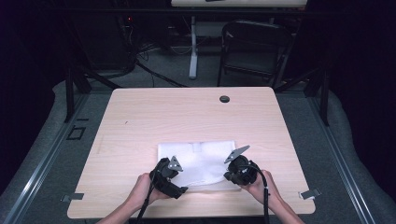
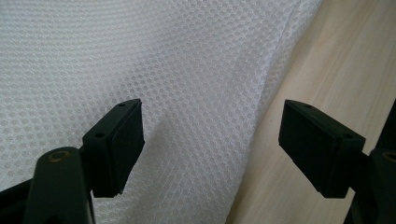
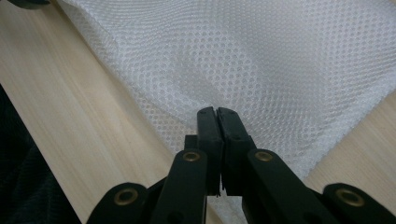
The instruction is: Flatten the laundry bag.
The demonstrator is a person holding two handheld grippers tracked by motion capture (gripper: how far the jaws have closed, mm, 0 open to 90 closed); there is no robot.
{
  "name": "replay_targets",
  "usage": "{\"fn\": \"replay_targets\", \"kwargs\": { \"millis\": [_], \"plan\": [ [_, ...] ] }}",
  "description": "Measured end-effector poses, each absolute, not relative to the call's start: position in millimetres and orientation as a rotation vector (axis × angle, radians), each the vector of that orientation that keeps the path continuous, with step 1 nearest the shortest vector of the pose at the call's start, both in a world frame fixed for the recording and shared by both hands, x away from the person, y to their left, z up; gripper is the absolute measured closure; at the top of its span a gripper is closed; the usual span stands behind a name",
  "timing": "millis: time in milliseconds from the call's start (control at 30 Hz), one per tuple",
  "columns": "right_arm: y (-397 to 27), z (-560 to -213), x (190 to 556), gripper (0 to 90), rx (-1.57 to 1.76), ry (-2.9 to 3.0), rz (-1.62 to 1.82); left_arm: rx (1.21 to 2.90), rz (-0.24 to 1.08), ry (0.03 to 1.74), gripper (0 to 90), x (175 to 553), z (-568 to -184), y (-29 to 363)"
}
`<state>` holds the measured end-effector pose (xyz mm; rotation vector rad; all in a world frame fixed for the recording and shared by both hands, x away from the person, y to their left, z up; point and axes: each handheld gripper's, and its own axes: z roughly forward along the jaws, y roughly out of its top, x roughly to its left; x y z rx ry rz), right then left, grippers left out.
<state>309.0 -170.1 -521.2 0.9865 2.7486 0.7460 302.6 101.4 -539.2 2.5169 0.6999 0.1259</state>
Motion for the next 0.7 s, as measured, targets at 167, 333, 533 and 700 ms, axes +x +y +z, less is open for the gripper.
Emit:
{"fn": "replay_targets", "kwargs": {
  "millis": [167,333,533,700],
  "plan": [
    [-171.3,-517.7,309.3,89.1,1.011,2.74,0.767,2.54,0.16,0.686,25.6,301.6,-540.8,99.1],
    [-171.6,-514.0,310.2,89.1,1.016,2.727,0.796,2.564,0.144,0.665,41.2,303.6,-543.9,98.3],
    [-169.9,-512.5,310.3,89.1,1.023,2.729,0.804,2.585,0.095,0.628,68.6,305.4,-548.3,97.2],
    [-169.8,-512.3,309.8,89.0,1.026,2.734,0.812,2.563,0.107,0.611,88.2,305.2,-548.0,98.6]
  ]
}}
